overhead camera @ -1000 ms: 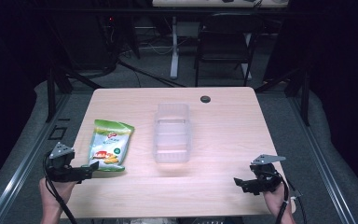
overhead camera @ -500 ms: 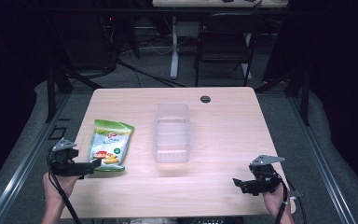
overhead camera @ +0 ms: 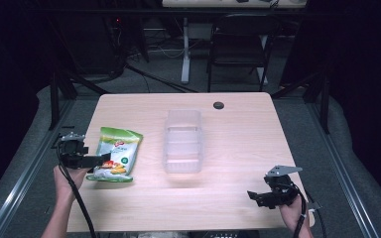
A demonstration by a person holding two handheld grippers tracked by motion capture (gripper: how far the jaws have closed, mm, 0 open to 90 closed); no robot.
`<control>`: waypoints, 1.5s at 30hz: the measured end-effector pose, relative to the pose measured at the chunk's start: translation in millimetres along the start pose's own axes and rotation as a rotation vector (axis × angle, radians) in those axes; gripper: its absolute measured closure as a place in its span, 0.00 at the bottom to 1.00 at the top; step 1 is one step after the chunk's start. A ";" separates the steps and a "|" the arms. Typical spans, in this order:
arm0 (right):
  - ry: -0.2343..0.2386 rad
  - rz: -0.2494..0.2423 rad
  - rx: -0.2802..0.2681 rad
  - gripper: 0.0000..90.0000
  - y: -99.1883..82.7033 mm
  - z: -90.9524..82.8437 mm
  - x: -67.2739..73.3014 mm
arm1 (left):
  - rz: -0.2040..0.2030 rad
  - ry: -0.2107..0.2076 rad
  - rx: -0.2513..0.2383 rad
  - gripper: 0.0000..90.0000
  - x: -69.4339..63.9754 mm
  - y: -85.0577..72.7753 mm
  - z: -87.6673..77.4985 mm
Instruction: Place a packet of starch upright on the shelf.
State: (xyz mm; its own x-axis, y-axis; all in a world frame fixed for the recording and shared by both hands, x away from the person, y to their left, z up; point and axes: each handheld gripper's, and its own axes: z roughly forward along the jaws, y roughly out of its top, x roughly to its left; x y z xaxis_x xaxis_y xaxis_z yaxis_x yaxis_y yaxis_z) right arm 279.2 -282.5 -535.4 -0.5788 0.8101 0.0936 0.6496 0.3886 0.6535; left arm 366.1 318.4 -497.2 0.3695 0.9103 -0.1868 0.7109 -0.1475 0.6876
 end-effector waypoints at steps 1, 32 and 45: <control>0.000 0.000 0.000 0.16 0.0 0.0 0.0 | -0.006 0.013 -0.010 0.01 1.8 1.6 2.1; 0.008 -0.033 0.011 0.16 0.9 0.5 4.9 | -0.133 -0.060 0.041 0.06 55.6 15.5 54.2; 0.010 -0.032 0.014 0.16 0.6 0.6 5.5 | -0.185 -0.093 0.054 0.28 65.1 11.1 68.3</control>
State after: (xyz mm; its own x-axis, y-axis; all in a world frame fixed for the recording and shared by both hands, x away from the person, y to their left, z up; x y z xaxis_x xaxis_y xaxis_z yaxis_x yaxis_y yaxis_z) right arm 276.6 -277.6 -535.0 -0.6043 0.7927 0.0803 0.6376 0.4206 0.6454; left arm 438.9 349.5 -549.7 0.2813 0.8846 -0.3719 0.8021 -0.0041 0.5971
